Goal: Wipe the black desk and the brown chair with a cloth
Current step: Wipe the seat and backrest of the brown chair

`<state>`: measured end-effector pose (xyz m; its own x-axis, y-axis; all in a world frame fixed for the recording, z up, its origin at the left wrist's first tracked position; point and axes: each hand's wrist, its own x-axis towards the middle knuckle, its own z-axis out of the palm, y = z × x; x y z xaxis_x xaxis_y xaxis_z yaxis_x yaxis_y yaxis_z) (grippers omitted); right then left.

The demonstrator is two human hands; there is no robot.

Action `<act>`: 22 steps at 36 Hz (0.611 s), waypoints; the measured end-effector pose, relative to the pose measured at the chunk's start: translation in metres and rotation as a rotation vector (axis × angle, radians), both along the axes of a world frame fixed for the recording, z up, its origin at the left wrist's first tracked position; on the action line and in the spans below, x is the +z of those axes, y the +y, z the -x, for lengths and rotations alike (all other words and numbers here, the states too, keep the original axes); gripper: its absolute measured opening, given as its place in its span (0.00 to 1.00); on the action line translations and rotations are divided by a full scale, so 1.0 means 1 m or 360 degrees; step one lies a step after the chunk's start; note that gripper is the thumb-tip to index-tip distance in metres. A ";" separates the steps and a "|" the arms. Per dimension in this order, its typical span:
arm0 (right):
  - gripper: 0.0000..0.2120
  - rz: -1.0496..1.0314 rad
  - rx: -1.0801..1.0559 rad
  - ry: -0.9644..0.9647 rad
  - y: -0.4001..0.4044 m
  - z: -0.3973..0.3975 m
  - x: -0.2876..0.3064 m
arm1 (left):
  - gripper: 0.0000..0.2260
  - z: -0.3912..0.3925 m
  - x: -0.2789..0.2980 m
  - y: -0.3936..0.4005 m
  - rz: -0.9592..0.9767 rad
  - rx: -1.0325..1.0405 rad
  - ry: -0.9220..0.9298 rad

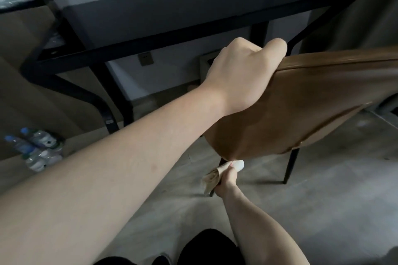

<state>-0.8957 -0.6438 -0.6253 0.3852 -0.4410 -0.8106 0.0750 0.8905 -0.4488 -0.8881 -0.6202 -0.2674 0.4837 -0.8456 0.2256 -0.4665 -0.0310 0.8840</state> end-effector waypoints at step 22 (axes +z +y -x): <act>0.12 0.0165 -0.0453 -0.0486 -0.026 0.127 0.154 | 0.20 0.020 0.016 0.014 -0.0260 0.0209 -0.0074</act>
